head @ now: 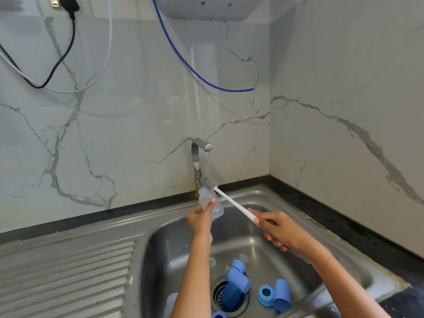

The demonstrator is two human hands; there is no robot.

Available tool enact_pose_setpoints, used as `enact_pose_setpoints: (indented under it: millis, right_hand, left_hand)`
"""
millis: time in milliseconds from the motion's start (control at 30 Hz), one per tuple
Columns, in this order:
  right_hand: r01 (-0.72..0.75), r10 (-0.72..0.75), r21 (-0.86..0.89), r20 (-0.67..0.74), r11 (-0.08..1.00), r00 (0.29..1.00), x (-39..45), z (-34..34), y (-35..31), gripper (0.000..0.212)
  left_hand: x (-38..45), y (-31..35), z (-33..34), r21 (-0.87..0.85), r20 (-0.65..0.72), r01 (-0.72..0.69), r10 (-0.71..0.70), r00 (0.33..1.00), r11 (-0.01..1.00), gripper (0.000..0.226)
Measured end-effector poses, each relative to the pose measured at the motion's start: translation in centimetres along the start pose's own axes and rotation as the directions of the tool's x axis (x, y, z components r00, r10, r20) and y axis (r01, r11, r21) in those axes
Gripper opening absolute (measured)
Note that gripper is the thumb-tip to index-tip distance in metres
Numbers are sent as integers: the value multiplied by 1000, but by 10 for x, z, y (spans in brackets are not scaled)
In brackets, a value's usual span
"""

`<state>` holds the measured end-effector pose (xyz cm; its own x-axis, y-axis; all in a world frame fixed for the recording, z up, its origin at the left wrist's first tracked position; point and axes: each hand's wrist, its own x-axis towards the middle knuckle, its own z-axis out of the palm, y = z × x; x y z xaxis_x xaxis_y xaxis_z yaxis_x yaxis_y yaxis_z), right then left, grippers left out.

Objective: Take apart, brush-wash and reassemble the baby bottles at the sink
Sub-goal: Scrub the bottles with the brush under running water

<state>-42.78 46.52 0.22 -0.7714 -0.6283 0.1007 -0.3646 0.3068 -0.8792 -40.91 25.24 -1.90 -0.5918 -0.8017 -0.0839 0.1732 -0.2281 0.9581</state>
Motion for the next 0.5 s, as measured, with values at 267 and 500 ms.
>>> enact_pose_setpoints:
  millis: [267,500]
  right_hand:
    - [-19,16,56,61,998,998,-7,-1,-5,34]
    - [-4,4,16,-28,1000,1000,1,10,-8,36]
  left_hand:
    - [1,9,-5,-123,-117,13,-27,993,992,42]
    - [-6,4,2,-69,29,5,-3,1000,998,28]
